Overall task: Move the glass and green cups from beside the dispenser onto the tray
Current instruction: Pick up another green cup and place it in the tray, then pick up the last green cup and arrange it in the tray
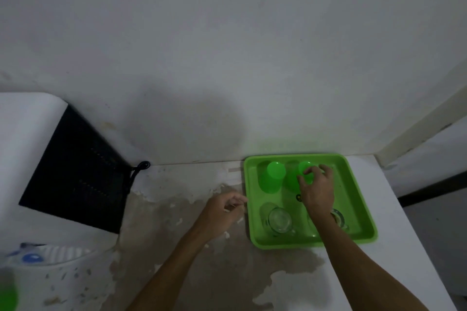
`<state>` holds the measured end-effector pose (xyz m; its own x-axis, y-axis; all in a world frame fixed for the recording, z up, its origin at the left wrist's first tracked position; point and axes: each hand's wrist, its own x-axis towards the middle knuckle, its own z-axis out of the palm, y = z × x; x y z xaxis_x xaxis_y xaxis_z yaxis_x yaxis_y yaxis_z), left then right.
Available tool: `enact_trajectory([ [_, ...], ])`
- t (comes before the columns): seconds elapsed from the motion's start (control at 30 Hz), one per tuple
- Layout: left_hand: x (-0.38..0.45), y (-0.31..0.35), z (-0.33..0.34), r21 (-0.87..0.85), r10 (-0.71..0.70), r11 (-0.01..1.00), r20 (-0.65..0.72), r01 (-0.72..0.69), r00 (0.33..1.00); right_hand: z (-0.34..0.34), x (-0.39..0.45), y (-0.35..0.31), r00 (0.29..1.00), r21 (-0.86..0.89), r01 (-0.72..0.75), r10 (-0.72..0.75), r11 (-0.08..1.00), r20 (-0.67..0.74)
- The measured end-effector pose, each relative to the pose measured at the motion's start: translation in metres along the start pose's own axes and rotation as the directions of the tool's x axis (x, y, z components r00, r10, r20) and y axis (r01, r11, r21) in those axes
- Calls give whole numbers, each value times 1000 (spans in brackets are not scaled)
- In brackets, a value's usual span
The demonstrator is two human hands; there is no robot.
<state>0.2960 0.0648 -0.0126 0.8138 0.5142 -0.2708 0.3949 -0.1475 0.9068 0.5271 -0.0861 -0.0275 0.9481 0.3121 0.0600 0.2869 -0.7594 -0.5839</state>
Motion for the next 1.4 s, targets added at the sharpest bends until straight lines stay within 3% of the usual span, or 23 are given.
enact_trajectory([
  [0.27,-22,-3,-9,-20,35,999,-19,-35,999,-15,-27,-10,997,-99,69,-71,993,-17],
  [0.4,-44,-10,-25,-53,6,999,-58,-9,998,-23,-56,-33,984,71,180,-179,981,-19],
  [0.53,-84,-28,-50,-124,-63,992,-202,39,977,-13,-102,-68,947,254,267,-303,930,112],
  [0.63,-127,-51,-67,-197,-141,977,-333,77,932,9,-145,-97,880,339,285,-385,897,279],
  [0.7,-156,-70,-76,-259,-219,959,-433,112,875,26,-172,-117,818,401,273,-430,875,382],
  [0.8,-201,-98,-87,-298,-336,936,-589,189,735,52,-212,-146,709,462,244,-482,853,515],
  [0.93,-250,-127,-107,-331,-406,914,-749,236,523,79,-255,-182,524,437,288,-523,852,673],
  [1.07,-284,-147,-138,-337,-404,906,-870,256,284,93,-286,-209,384,436,324,-538,840,751],
  [1.27,-300,-165,-193,-364,-379,880,-925,304,-11,106,-309,-238,302,438,301,-520,847,799],
  [1.33,-300,-167,-209,-362,-360,873,-930,326,-69,109,-314,-247,283,443,301,-523,844,804],
  [1.4,-298,-169,-225,-349,-349,869,-935,350,-66,110,-317,-256,274,455,297,-531,840,802],
])
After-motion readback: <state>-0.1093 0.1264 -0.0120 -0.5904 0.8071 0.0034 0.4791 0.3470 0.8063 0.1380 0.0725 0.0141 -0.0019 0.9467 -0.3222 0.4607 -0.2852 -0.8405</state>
